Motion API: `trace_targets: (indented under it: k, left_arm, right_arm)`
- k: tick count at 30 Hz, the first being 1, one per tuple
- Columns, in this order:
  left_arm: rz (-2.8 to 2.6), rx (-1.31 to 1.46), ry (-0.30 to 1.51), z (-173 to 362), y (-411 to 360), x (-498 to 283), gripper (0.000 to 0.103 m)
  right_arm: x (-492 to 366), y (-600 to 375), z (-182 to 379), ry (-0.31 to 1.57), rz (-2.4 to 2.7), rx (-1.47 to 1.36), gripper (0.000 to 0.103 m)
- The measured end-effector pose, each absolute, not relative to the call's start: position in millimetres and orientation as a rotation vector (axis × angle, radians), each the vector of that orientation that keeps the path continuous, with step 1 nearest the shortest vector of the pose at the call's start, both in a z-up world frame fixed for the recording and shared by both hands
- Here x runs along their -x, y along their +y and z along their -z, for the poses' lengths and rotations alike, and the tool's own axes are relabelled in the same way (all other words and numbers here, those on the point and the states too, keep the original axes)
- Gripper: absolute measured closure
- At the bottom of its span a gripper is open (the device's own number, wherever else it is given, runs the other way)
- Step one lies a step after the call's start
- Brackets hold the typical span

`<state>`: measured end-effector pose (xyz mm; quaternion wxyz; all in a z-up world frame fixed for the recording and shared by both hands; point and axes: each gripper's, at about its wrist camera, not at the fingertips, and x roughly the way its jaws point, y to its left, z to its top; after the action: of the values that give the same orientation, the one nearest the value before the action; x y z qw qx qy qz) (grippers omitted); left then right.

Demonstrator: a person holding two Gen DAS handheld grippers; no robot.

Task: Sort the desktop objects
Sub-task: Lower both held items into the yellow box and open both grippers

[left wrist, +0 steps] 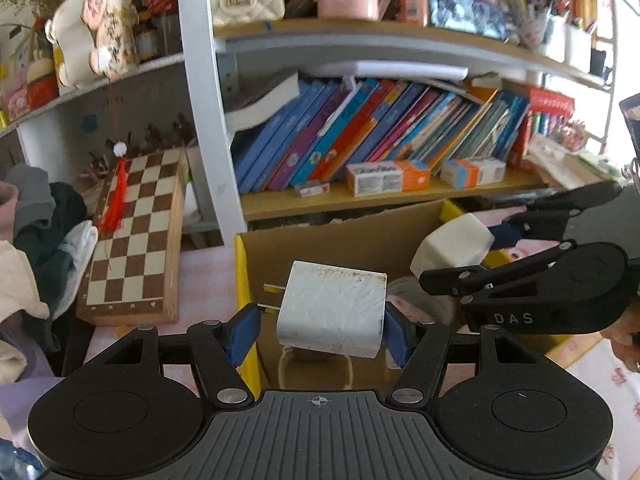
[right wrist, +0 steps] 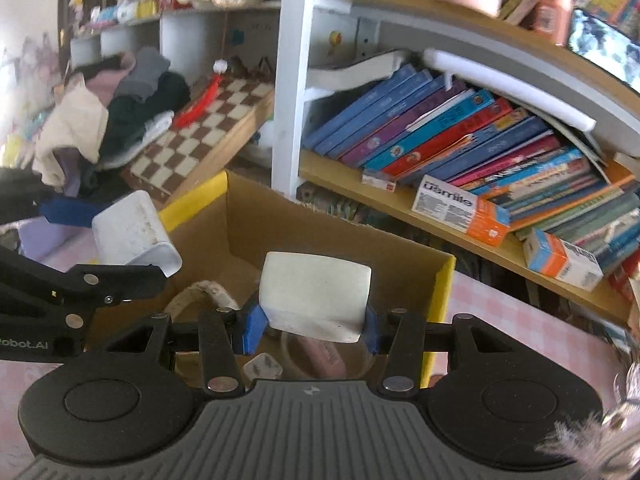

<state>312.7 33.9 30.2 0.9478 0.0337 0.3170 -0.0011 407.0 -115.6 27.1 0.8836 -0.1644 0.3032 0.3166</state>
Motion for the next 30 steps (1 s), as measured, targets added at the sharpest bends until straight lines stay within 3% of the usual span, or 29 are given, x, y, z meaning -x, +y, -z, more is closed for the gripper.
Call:
trace_targets:
  k: [25, 30]
  left_arm:
    - [-0.050, -0.150, 0.777, 4, 28, -371, 0.039]
    - [-0.044, -0.137, 0.782, 3, 31, -375, 0.038]
  right_arm:
    - [-465, -66, 19, 0.797, -0.779, 0.651, 0.057]
    - [-465, -66, 18, 0.780, -0.775, 0.657, 0.049]
